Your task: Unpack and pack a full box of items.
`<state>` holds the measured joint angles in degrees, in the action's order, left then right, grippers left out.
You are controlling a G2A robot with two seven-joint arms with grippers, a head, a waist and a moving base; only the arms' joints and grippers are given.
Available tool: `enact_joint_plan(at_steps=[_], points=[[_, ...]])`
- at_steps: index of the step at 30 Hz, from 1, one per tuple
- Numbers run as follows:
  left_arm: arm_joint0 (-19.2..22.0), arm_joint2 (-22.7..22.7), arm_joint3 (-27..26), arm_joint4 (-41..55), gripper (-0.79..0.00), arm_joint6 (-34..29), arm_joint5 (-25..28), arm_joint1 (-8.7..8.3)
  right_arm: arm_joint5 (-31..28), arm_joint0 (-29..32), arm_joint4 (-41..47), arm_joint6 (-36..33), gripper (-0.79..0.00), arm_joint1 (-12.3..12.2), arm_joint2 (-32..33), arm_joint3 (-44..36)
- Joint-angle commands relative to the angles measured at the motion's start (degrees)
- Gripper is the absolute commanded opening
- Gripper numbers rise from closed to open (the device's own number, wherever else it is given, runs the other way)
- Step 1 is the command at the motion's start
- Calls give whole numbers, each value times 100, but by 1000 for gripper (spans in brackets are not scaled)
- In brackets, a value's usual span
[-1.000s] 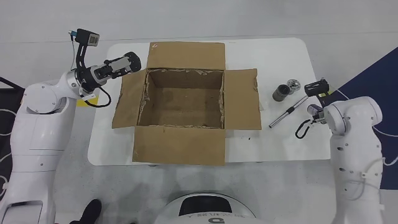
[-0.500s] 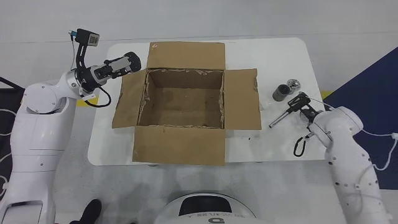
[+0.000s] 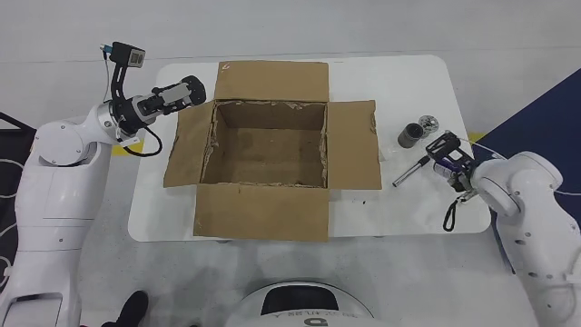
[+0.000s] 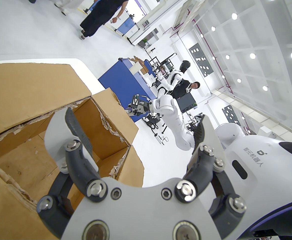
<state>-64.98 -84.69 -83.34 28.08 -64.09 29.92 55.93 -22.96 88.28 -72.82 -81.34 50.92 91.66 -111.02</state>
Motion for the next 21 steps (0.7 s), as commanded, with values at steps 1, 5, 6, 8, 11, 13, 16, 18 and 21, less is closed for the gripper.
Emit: enact_joint_plan(at_steps=[1, 5, 6, 8, 11, 13, 16, 18, 21], points=[[0, 0, 0, 0, 0, 0, 0, 0, 34, 39, 75, -34, -785, -81, 28, -23], [0, 0, 0, 0, 0, 0, 0, 0, 63, 168, 232, -63, -785, -261, 167, -20], [0, 0, 0, 0, 0, 0, 0, 0, 59, 220, 285, -59, -785, -305, 221, -40], [0, 0, 0, 0, 0, 0, 0, 0, 60, 346, 352, -60, -785, -393, 335, -77], [0, 0, 0, 0, 0, 0, 0, 0, 112, 548, 219, -113, -785, -534, 350, -197], [0, 0, 0, 0, 0, 0, 0, 0, 149, 605, 212, -149, -785, -620, 295, -262], [0, 0, 0, 0, 0, 0, 0, 0, 129, 586, 244, -129, -785, -745, 92, -374], [0, 0, 0, 0, 0, 0, 0, 0, 177, 501, 258, -177, -785, -822, -78, -397], [0, 0, 0, 0, 0, 0, 0, 0, 219, 312, 305, -219, -785, -934, -391, -356]])
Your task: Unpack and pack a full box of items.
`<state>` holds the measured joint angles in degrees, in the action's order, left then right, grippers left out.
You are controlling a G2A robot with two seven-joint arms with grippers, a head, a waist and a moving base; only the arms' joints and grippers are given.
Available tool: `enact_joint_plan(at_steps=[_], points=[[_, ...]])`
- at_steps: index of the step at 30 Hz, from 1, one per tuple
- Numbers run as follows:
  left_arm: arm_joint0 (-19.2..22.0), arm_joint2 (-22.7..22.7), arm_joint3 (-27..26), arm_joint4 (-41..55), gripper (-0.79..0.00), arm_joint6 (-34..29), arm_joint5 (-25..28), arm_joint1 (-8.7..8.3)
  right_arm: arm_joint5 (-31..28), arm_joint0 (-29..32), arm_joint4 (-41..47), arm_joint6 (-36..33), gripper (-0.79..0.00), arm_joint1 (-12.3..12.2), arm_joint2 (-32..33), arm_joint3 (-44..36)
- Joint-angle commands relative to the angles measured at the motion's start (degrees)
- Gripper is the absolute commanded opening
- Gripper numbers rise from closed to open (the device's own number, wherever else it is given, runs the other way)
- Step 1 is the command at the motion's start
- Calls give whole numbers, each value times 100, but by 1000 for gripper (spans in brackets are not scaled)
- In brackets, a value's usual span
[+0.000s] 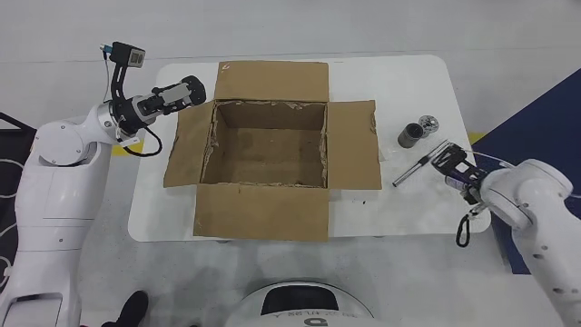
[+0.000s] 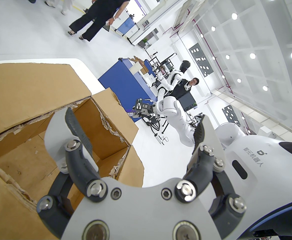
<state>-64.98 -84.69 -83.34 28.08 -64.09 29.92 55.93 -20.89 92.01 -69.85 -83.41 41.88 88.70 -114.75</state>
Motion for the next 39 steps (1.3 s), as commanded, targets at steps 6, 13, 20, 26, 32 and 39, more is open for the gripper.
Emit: enact_joint_plan(at_steps=[6, 13, 20, 26, 32, 39], points=[[0, 0, 0, 0, 0, 0, 0, 0, 123, -566, 113, -123, -785, -252, -781, 187], [0, 0, 0, 0, 0, 0, 0, 0, 333, -1199, 361, -333, -785, -492, -1524, 381], [0, 0, 0, 0, 0, 0, 0, 0, 460, -1712, 580, -459, -785, -686, -2149, 487], [0, 0, 0, 0, 0, 0, 0, 0, 460, -2099, 743, -459, -785, -798, -2632, 615], [0, 0, 0, 0, 0, 0, 0, 0, 460, -2514, 922, -459, -785, -856, -3064, 788], [0, 0, 0, 0, 0, 0, 0, 0, 461, -2904, 1046, -459, -745, -884, -3505, 957]])
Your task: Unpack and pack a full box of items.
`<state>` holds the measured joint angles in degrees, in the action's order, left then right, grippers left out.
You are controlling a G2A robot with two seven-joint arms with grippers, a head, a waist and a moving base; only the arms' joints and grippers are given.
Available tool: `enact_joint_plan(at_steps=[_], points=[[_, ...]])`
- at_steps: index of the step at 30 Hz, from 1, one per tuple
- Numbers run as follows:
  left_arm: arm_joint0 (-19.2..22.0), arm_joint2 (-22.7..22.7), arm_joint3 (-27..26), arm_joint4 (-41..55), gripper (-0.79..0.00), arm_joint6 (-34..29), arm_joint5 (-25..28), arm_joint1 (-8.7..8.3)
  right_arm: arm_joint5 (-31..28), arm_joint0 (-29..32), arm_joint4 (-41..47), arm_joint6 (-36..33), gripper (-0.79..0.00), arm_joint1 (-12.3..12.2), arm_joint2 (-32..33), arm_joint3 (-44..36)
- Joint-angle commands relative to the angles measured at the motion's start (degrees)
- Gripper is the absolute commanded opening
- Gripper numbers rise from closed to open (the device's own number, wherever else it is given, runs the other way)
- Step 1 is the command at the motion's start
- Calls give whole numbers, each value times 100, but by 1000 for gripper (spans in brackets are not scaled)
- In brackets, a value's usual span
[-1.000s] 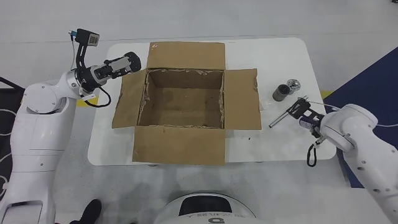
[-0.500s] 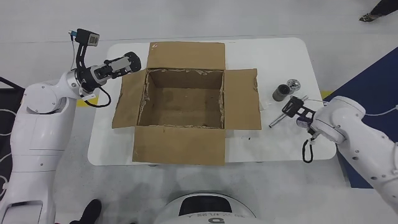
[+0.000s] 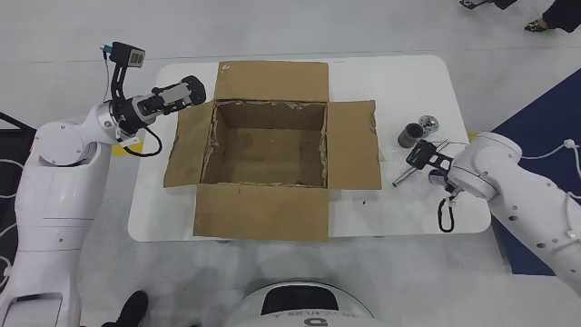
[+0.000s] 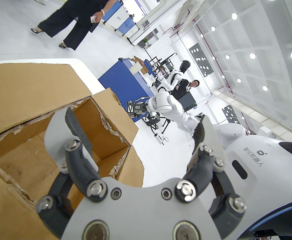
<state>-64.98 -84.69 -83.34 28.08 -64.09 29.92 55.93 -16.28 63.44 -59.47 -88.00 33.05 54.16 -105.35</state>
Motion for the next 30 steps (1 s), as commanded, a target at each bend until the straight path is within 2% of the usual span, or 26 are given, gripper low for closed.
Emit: enact_joint_plan(at_steps=[1, 2, 4, 9, 16, 30], points=[[0, 0, 0, 0, 0, 0, 0, 0, 0, -99, 18, 0, -708, -2, -113, 39], [0, 0, 0, 0, 0, 0, 0, 0, 0, -150, 36, 0, -646, -3, -170, 63], [0, 0, 0, 0, 0, 0, 0, 0, 0, -250, 67, 0, -603, -4, -273, 116], [0, 0, 0, 0, 0, 0, 0, 0, 0, -463, 135, 0, -600, -7, -499, 214], [0, 0, 0, 0, 0, 0, 0, 0, 57, -682, 209, 0, -517, -25, -744, 263], [0, 0, 0, 0, 0, 0, 0, 0, 154, -1054, 388, 0, -465, -94, -1180, 308]])
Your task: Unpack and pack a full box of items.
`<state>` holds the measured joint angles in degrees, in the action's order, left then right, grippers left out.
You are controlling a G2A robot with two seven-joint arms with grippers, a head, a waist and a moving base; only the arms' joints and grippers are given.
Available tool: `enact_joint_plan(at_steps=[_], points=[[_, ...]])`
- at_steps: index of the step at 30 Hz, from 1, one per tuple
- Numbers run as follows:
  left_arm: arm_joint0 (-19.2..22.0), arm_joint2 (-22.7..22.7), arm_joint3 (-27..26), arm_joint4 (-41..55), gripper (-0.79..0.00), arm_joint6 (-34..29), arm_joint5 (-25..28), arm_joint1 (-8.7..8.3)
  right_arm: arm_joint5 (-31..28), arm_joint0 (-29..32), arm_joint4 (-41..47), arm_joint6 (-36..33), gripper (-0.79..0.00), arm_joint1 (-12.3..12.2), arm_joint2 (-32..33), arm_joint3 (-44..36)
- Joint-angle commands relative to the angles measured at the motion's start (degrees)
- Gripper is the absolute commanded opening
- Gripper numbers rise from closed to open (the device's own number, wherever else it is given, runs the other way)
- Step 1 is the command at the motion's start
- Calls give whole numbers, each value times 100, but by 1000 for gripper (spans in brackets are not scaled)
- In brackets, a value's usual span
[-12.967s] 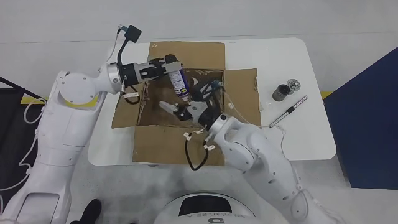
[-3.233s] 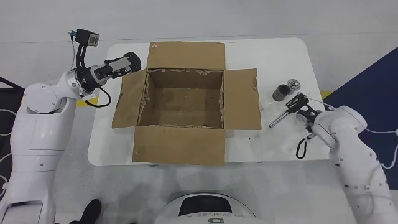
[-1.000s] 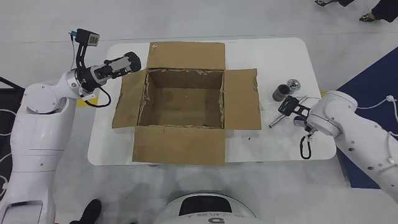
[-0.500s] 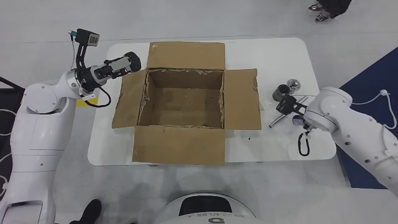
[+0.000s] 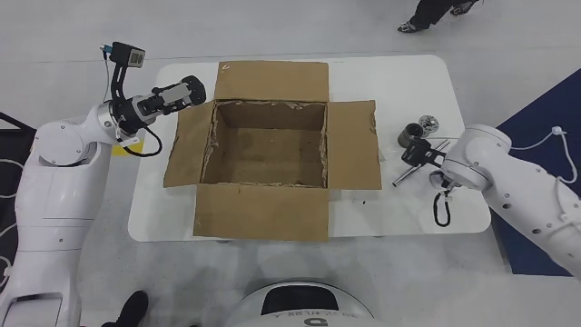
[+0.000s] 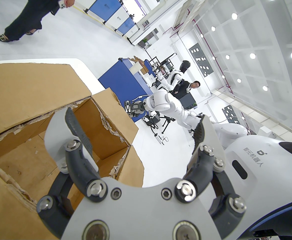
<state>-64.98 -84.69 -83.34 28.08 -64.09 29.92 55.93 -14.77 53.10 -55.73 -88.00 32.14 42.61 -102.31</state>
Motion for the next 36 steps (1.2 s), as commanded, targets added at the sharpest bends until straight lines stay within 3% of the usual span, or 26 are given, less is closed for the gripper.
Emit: enact_joint_plan(at_steps=[1, 11, 14, 18, 23, 27, 36], points=[[0, 0, 0, 0, 0, 0, 0, 0, 14, -49, 37, 0, -462, -6, -54, 11], [0, 0, 0, 0, 0, 0, 0, 0, 55, -329, 282, 0, -403, -34, -302, 77], [0, 0, 0, 0, 0, 0, 0, 0, 67, -393, 394, 0, -289, -50, -313, 90], [0, 0, 0, 0, 0, 0, 0, 0, 64, -442, 504, 0, 0, -77, -315, 100], [0, 0, 0, 0, 0, 0, 0, 0, 126, -402, 669, 91, 0, -161, -80, -69], [0, 0, 0, 0, 0, 0, 0, 0, -136, -44, 1017, 1186, 0, -384, 504, -54], [0, 0, 0, 0, 0, 0, 0, 0, -1792, 1550, 1871, 4137, 0, -1100, 2206, 840]])
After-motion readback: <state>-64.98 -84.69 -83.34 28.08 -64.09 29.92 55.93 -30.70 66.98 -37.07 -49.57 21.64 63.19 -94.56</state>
